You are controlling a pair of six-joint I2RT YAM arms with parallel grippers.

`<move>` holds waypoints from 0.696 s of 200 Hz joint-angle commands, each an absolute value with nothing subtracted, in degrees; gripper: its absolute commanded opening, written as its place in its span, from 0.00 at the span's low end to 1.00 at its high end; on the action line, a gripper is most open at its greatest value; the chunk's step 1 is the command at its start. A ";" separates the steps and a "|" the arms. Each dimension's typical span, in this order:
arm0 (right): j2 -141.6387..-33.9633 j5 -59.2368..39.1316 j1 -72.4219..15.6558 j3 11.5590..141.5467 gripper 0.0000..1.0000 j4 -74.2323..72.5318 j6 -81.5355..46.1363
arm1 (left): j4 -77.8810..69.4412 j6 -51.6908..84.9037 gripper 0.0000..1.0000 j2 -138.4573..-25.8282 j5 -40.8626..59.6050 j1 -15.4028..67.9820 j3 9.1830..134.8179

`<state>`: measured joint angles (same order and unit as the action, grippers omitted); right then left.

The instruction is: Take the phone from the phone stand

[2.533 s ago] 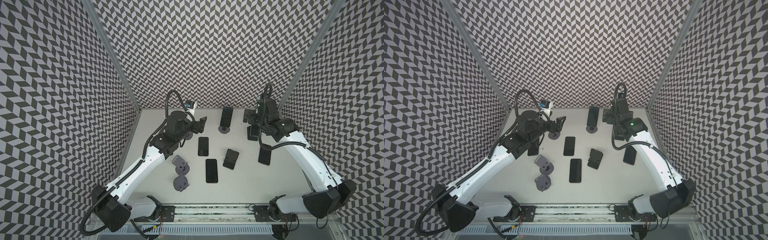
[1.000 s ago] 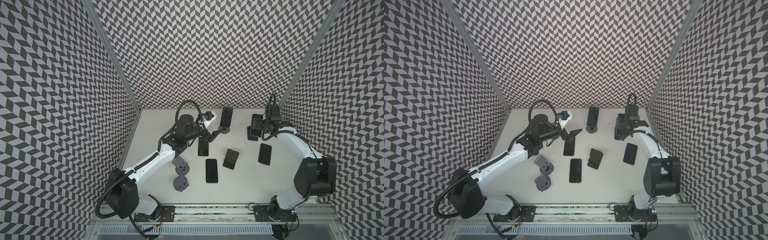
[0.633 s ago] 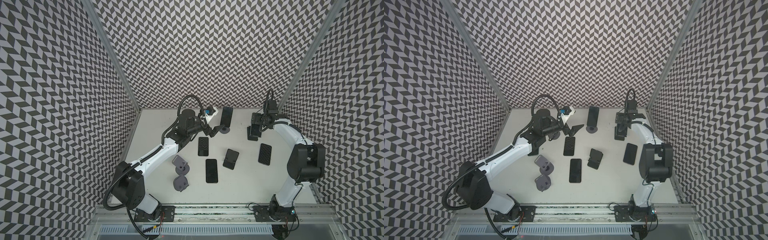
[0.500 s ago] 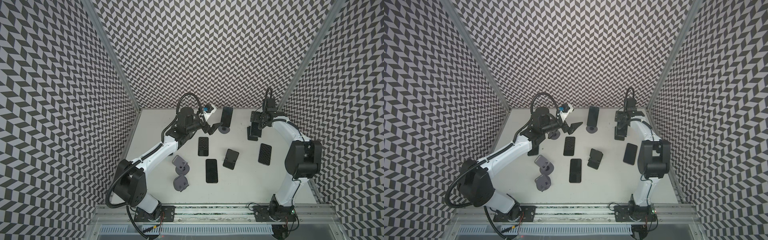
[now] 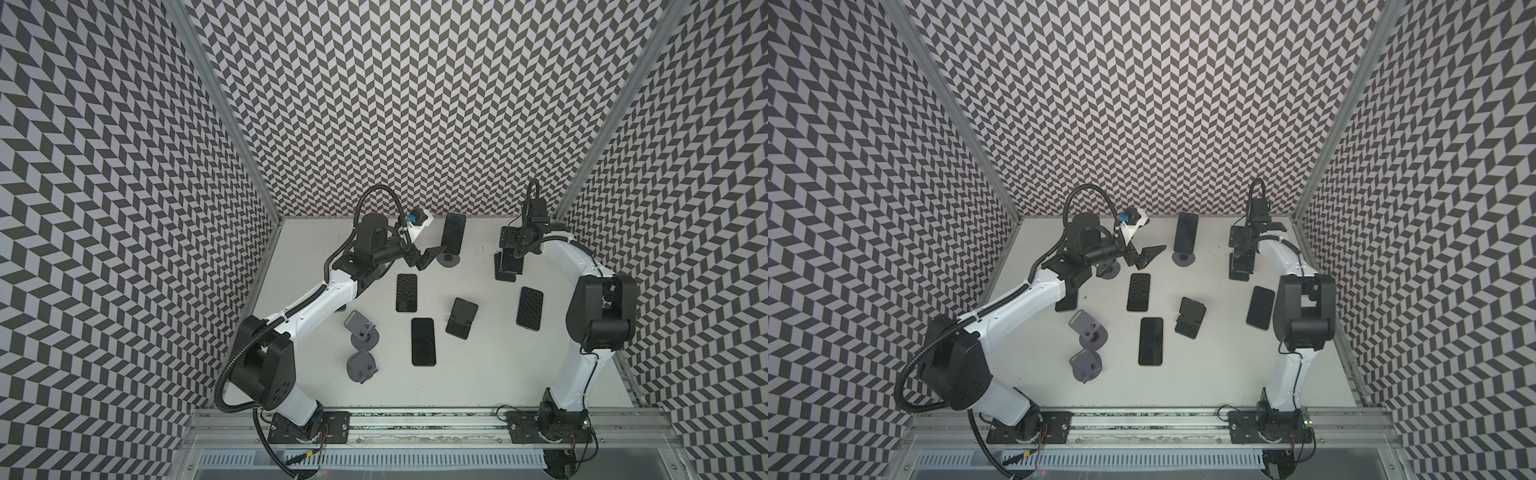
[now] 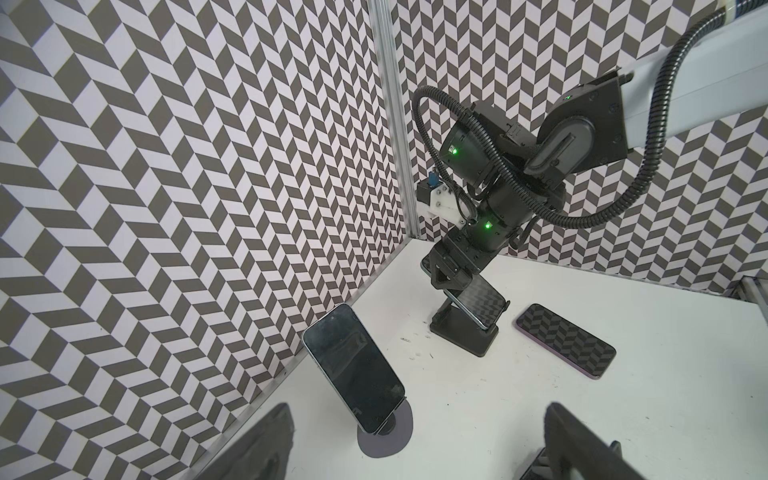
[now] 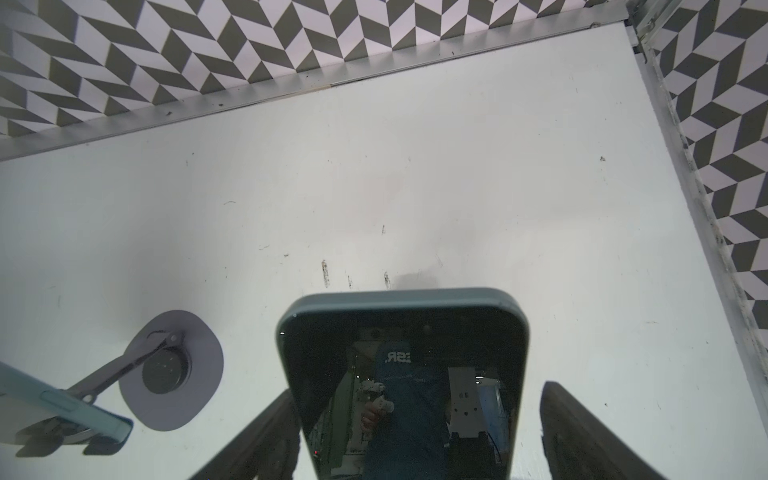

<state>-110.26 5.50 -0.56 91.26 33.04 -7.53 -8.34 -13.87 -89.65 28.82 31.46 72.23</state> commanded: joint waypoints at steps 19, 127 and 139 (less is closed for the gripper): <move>-112.36 4.31 -0.27 93.45 0.87 32.95 -7.39 | -7.38 -15.02 0.94 -89.65 29.71 31.30 73.14; -113.85 5.62 -0.31 95.78 0.73 34.54 -6.96 | -7.73 -15.33 0.94 -90.18 29.79 30.76 73.52; -113.73 5.60 -0.22 95.71 0.72 34.54 -7.03 | -7.82 -15.21 0.94 -90.04 29.87 30.75 73.31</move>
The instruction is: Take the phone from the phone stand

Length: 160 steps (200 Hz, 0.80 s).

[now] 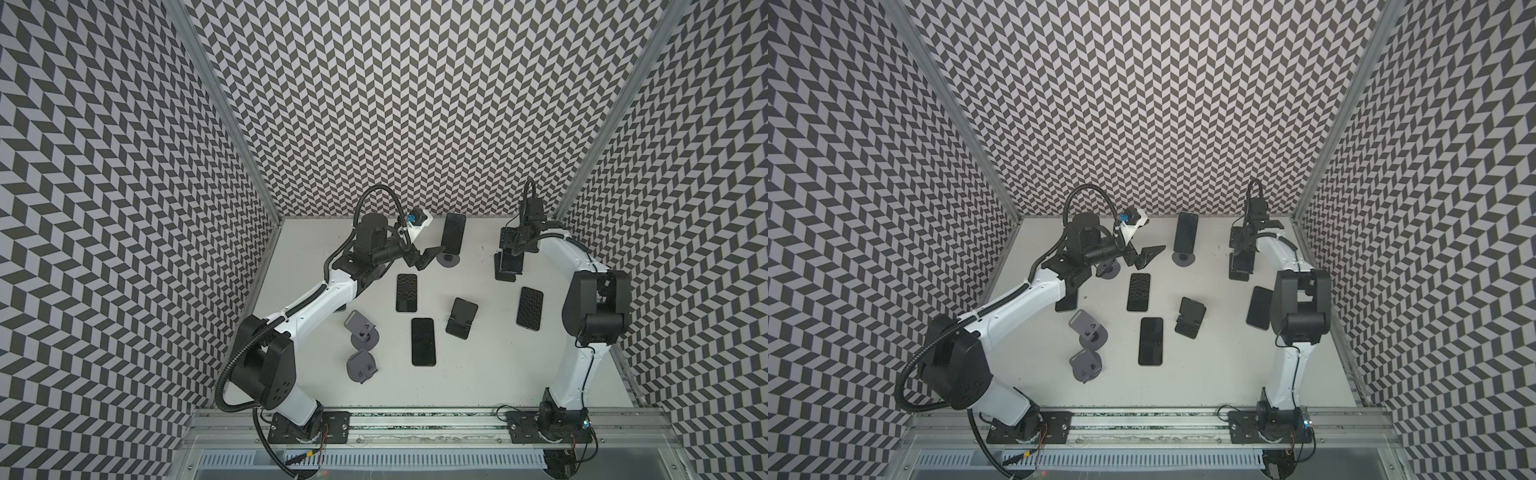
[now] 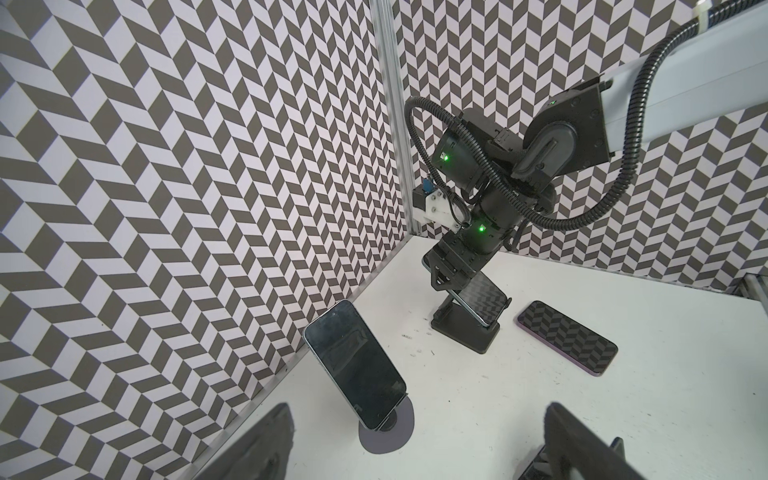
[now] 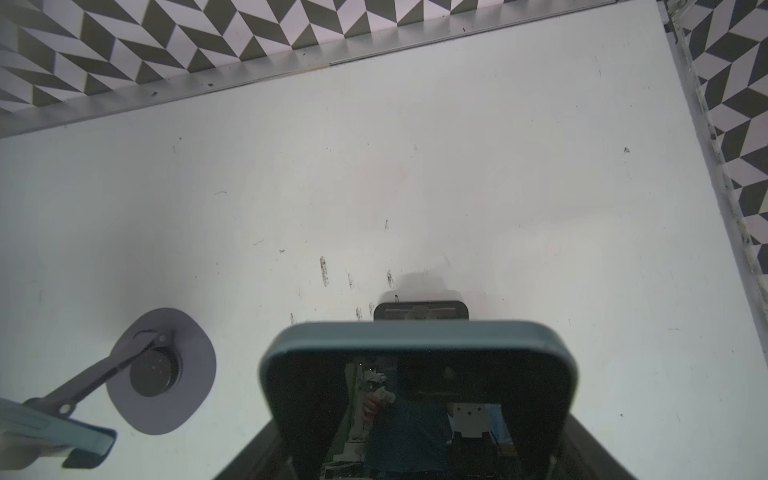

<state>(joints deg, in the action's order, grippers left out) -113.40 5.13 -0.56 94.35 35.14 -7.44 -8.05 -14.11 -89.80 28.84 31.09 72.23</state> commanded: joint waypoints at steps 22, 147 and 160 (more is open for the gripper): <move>-113.56 5.51 -0.33 95.63 0.68 34.62 -7.02 | -7.82 -15.11 0.94 -89.65 29.80 30.76 72.97; -111.13 5.56 -0.26 96.57 0.63 35.37 -6.09 | -8.09 -15.18 0.94 -88.82 29.53 30.61 71.81; -110.87 5.60 -0.27 96.92 0.63 35.47 -6.02 | -8.17 -15.20 0.94 -88.86 29.66 30.59 71.81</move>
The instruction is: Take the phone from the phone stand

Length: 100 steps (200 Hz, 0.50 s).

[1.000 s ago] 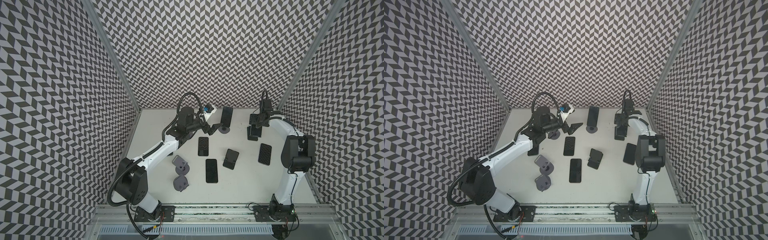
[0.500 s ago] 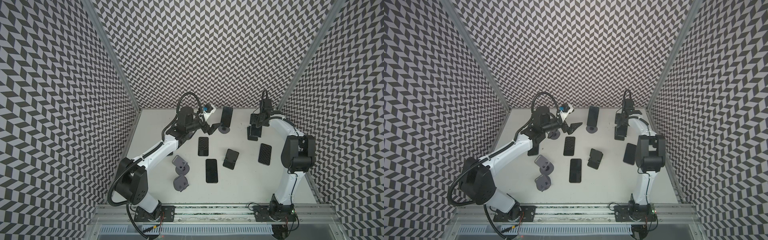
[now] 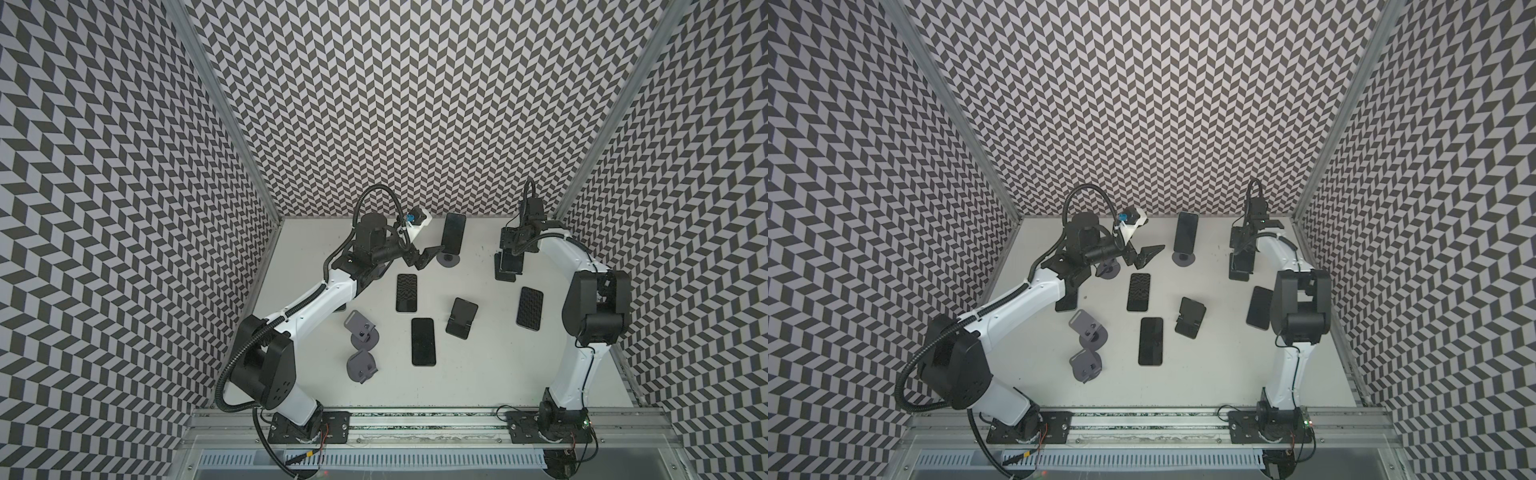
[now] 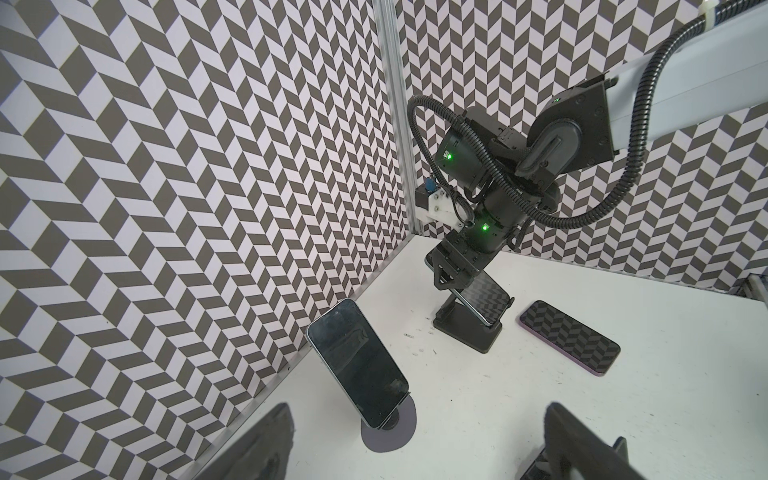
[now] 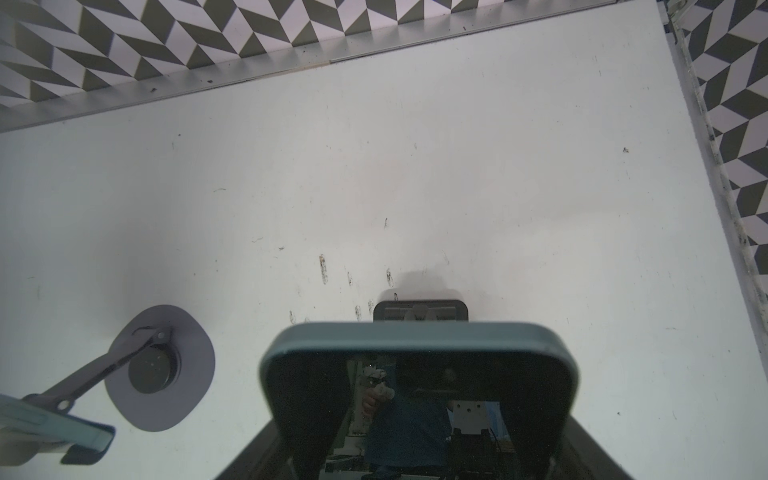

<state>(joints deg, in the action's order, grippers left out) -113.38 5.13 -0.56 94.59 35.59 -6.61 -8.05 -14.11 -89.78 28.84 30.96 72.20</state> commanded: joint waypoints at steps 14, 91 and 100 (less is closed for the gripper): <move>-110.82 5.47 -0.27 97.38 0.63 35.66 -6.10 | -8.17 -15.12 0.94 -88.71 29.71 30.59 71.72; -110.44 5.27 -0.36 99.48 0.62 36.47 -6.20 | -8.35 -14.90 0.94 -88.11 29.71 30.32 70.76; -110.10 5.27 -0.35 99.80 0.62 36.76 -6.26 | -8.35 -14.93 0.94 -88.15 29.71 30.24 70.75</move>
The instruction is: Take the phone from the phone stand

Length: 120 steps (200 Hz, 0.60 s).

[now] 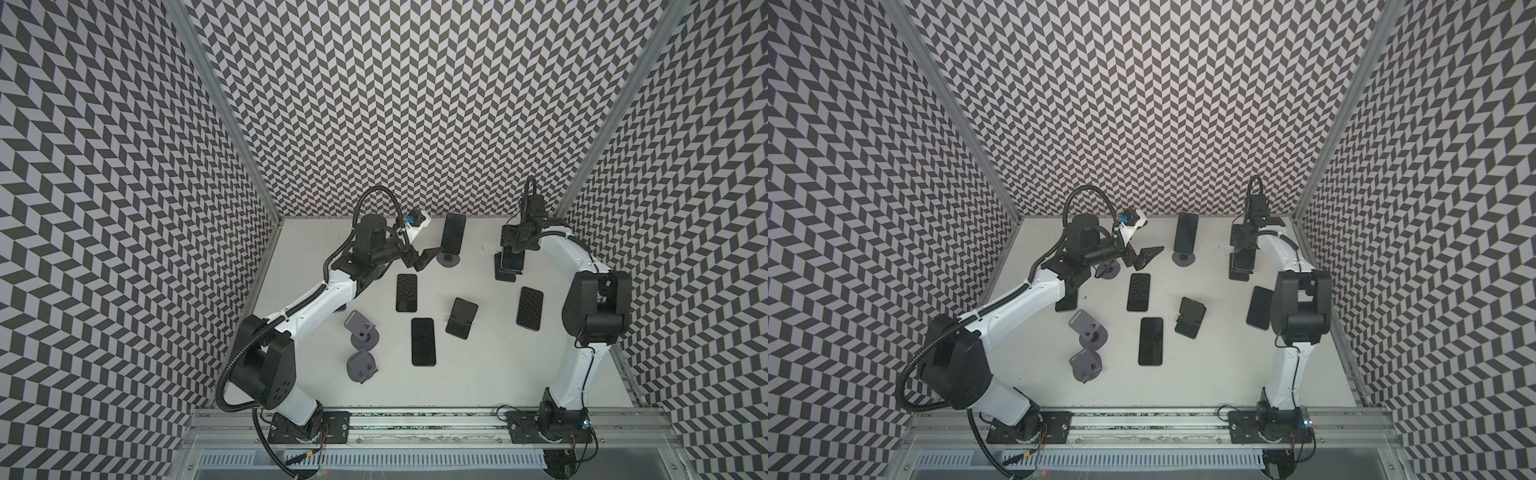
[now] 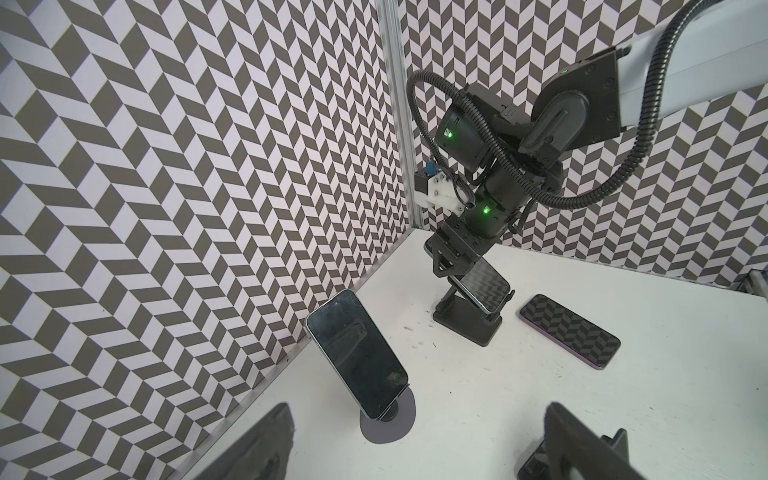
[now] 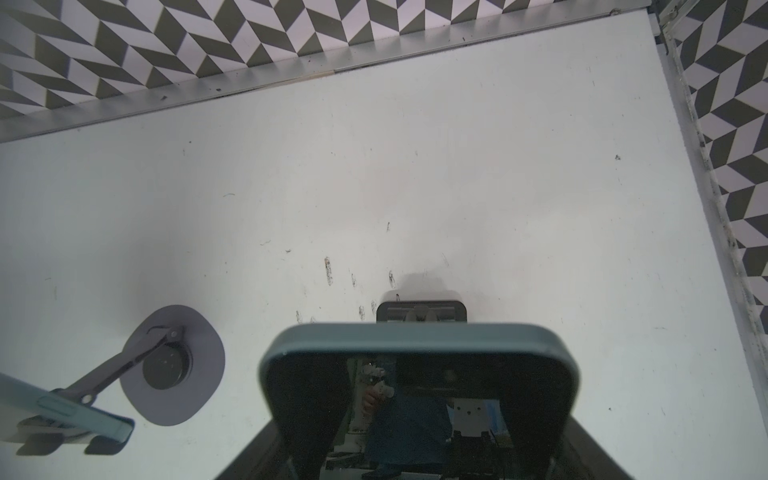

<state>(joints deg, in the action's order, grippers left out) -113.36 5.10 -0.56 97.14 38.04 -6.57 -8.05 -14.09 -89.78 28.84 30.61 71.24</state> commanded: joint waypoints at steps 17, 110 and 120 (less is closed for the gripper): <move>-109.50 5.45 -0.44 100.61 0.62 37.71 -6.43 | -8.44 -14.83 0.94 -87.93 29.71 30.23 70.60; -103.78 3.29 -2.16 102.65 0.61 41.11 -7.82 | -7.47 -15.44 0.94 -86.54 29.22 29.36 69.46; -102.93 3.00 -2.78 102.33 0.61 41.73 -7.97 | -7.13 -15.19 0.94 -85.98 29.18 29.40 69.11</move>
